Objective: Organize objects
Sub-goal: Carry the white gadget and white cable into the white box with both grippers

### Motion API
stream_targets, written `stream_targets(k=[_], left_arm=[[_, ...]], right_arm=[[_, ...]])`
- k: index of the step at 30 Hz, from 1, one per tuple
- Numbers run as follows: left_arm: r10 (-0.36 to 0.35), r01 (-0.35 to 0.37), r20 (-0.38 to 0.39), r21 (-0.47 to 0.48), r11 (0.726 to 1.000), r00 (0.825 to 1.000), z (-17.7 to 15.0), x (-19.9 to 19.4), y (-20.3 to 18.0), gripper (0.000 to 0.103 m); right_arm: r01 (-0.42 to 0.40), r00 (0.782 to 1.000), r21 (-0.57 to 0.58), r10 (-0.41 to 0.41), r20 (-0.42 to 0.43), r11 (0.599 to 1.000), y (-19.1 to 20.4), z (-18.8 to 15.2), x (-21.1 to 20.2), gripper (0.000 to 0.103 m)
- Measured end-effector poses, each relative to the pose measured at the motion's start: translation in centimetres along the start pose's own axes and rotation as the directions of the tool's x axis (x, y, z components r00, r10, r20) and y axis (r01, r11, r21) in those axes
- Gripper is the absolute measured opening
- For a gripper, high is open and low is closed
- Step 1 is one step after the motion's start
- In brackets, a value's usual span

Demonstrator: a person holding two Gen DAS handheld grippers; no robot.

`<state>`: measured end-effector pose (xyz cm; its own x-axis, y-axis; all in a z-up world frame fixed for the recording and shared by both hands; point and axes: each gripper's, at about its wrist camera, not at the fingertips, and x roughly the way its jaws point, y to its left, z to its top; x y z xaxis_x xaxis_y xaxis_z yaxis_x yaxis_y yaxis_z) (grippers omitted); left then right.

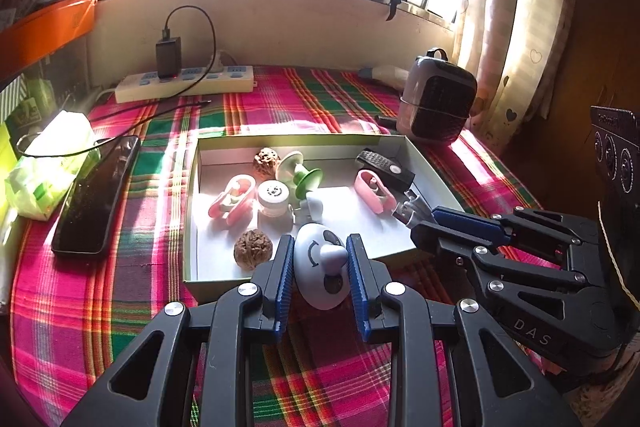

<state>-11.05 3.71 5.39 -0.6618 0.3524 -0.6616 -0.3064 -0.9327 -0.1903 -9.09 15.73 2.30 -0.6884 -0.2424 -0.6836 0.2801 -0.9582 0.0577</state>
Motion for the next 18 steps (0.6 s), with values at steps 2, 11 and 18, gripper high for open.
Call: stream_targets(k=[2,11,18], left_arm=[[0.002,-0.002,-0.001,0.001,1.0,1.0,0.2,0.3,0.0,0.024],[0.009,-0.009,-0.022,-0.002,1.0,1.0,1.1,2.3,0.5,0.024],[0.011,-0.011,-0.038,-0.006,1.0,0.999,1.5,3.7,1.0,0.024]], right_arm=[[0.009,1.0,0.001,-0.009,0.0,1.0,-0.2,0.6,0.4,0.019],[0.04,0.999,-0.001,-0.04,-0.01,0.999,-1.0,3.0,2.7,0.019],[0.045,0.998,0.014,-0.045,-0.038,0.999,-2.0,4.6,5.1,0.019]])
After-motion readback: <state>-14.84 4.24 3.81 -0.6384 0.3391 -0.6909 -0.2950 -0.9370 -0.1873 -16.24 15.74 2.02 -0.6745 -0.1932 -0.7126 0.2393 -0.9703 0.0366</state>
